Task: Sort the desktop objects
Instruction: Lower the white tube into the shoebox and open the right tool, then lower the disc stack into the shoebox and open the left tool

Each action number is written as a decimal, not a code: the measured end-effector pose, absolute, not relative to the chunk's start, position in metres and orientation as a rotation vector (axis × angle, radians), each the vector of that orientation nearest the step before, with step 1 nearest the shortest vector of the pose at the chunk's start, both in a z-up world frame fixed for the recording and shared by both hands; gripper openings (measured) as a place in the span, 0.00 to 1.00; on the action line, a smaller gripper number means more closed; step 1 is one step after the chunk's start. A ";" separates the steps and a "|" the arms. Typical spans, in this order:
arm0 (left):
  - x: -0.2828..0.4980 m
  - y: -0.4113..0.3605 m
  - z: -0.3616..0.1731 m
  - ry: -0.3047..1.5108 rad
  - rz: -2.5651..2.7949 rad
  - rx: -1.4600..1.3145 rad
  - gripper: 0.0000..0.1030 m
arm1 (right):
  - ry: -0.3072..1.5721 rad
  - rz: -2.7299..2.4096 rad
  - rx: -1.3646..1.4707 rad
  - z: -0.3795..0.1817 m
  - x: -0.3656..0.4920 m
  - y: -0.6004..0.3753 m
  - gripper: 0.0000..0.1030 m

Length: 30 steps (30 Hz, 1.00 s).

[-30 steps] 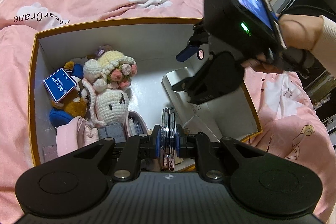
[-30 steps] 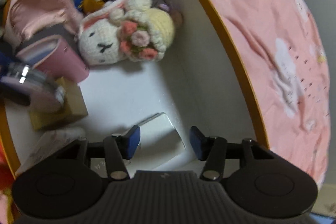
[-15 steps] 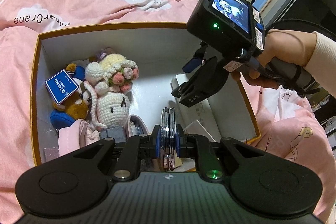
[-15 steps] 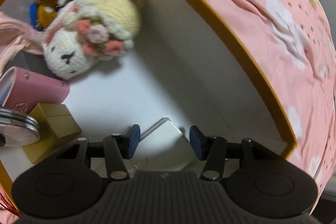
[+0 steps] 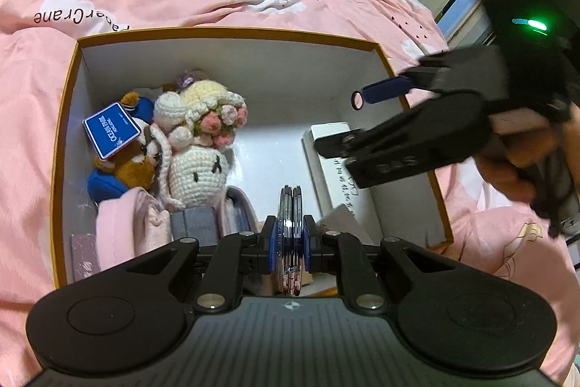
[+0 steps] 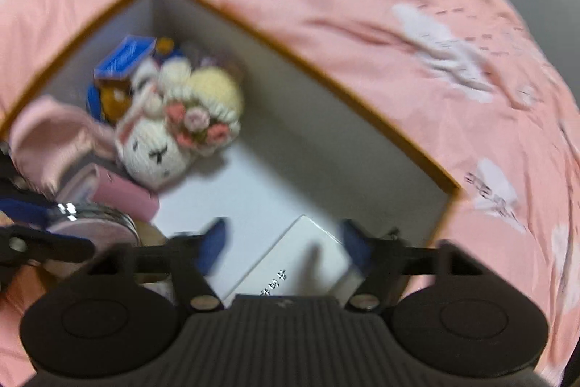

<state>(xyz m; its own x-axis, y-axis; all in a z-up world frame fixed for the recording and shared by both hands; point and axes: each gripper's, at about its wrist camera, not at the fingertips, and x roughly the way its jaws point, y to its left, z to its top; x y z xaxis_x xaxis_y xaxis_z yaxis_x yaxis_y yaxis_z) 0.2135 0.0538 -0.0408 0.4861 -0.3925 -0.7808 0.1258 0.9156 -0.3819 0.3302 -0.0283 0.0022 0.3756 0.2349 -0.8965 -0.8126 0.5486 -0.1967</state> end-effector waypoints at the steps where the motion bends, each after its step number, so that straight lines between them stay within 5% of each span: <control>1: 0.213 0.054 -0.042 1.018 -0.324 -0.304 0.15 | 0.934 0.736 -0.677 0.005 0.322 -0.035 0.78; 9: 0.210 0.056 -0.052 1.033 -0.295 -0.350 0.15 | 0.892 0.724 -0.488 0.004 0.278 -0.063 0.75; 11: 0.211 0.055 -0.051 1.040 -0.293 -0.337 0.15 | 0.897 0.730 -0.522 0.000 0.265 -0.060 0.57; 13: 0.211 0.052 -0.050 1.043 -0.285 -0.309 0.15 | 0.910 0.756 -0.531 -0.006 0.259 -0.058 0.50; 20: 0.201 0.048 -0.039 1.014 -0.279 -0.236 0.22 | 0.921 0.753 -0.507 -0.005 0.254 -0.064 0.47; 30: 0.199 0.048 -0.039 0.993 -0.269 -0.186 0.18 | 0.997 0.763 -0.517 -0.021 0.256 -0.066 0.35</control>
